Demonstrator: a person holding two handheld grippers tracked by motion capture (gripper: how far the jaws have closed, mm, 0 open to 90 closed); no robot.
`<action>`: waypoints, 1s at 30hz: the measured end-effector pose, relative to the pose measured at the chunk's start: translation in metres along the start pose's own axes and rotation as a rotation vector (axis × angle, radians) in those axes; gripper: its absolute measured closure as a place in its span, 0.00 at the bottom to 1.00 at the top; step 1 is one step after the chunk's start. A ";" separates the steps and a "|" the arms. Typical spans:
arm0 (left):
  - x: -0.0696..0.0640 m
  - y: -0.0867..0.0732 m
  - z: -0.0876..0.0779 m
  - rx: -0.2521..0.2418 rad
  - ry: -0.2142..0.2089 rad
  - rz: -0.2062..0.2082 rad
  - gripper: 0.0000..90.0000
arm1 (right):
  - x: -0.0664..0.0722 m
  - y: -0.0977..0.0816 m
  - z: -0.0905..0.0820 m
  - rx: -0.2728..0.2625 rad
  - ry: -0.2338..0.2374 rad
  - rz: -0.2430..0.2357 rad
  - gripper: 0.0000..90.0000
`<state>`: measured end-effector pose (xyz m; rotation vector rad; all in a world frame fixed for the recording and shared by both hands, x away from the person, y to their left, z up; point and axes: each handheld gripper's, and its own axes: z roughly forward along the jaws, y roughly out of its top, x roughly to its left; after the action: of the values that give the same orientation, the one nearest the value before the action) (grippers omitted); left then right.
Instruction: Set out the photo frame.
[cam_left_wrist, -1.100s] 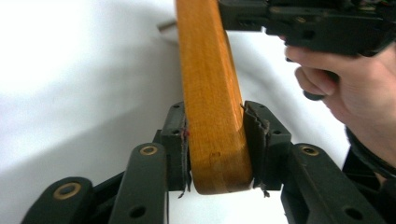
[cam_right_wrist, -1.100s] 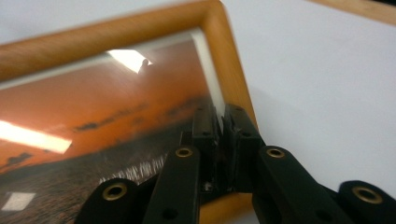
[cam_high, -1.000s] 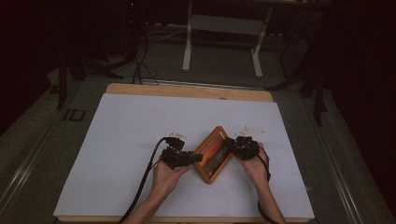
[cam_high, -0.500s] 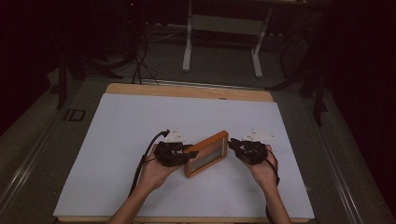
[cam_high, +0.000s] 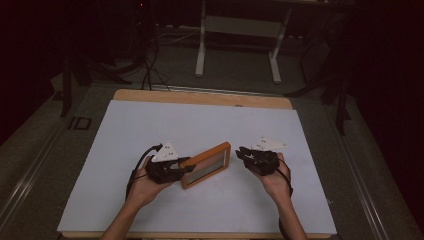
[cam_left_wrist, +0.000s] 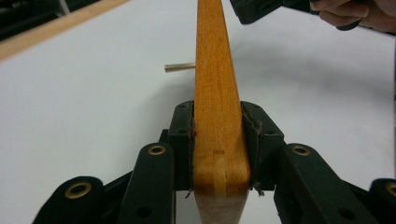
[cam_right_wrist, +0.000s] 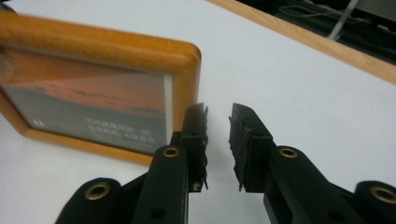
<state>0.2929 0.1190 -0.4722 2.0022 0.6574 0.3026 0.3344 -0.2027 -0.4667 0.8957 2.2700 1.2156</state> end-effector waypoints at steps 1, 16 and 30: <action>0.001 -0.003 0.000 -0.016 -0.008 -0.018 0.74 | 0.001 0.002 0.000 0.000 0.004 -0.004 0.84; -0.020 -0.048 0.019 -0.024 0.050 -0.065 0.72 | 0.009 0.008 -0.011 -0.048 0.007 -0.027 0.82; -0.020 -0.048 0.018 -0.023 0.078 -0.014 0.77 | 0.028 0.040 0.008 -0.094 0.044 -0.086 1.00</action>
<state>0.2689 0.1127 -0.5220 1.9705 0.7138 0.3795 0.3338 -0.1621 -0.4393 0.7369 2.2407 1.3035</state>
